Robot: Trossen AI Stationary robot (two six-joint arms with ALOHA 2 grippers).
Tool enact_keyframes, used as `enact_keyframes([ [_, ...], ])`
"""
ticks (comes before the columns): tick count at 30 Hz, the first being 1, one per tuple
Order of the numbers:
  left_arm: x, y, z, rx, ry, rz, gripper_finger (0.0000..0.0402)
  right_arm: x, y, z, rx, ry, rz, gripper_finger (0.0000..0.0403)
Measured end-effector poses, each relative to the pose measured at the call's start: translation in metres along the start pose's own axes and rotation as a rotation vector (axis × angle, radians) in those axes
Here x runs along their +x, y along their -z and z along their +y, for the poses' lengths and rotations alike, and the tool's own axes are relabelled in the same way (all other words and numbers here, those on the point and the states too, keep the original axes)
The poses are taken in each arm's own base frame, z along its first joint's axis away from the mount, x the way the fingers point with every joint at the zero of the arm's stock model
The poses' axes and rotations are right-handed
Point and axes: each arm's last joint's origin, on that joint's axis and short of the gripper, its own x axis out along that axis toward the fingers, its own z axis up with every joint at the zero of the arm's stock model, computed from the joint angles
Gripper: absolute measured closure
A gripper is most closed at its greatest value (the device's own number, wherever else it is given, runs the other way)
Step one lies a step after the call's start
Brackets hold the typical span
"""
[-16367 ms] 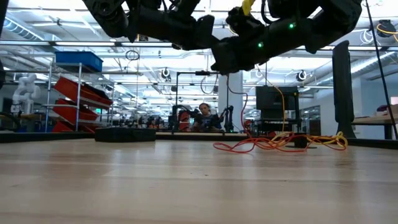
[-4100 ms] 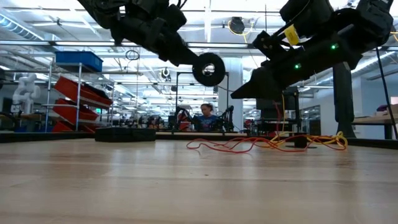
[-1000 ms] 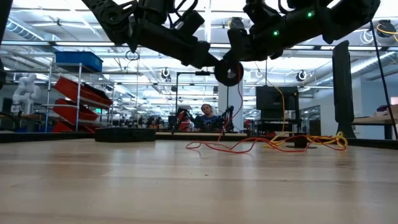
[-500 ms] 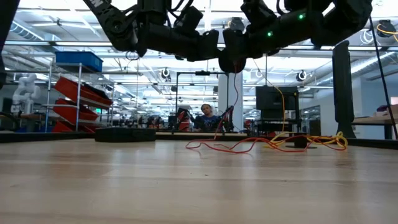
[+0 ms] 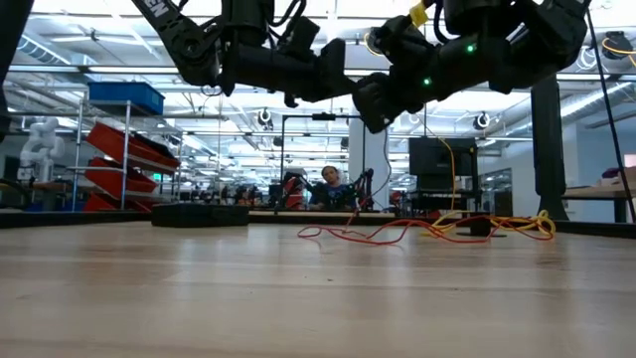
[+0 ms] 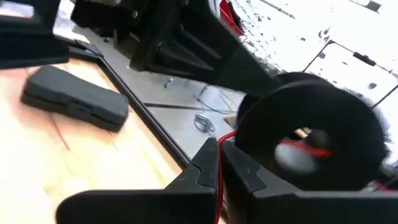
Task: Coil cords
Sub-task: Coil the red wire onto the black spool
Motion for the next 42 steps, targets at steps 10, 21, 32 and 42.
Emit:
enact_keyframes([
  [10,-0.011,-0.025,0.02,0.012,0.111,0.036,0.0401,-0.006,0.02,0.002,0.002,-0.063,0.022,0.0375],
  [21,-0.023,-0.031,0.024,0.062,0.227,0.138,0.0402,-0.018,0.033,0.0,0.107,-0.242,0.03,0.0367],
  [32,-0.025,-0.024,0.022,0.081,0.305,0.203,0.0401,-0.03,0.035,0.007,0.076,-0.395,0.049,0.0367],
  [42,-0.025,-0.023,0.021,0.079,0.34,0.212,0.0402,-0.033,0.04,0.008,0.077,-0.492,0.109,0.0367],
])
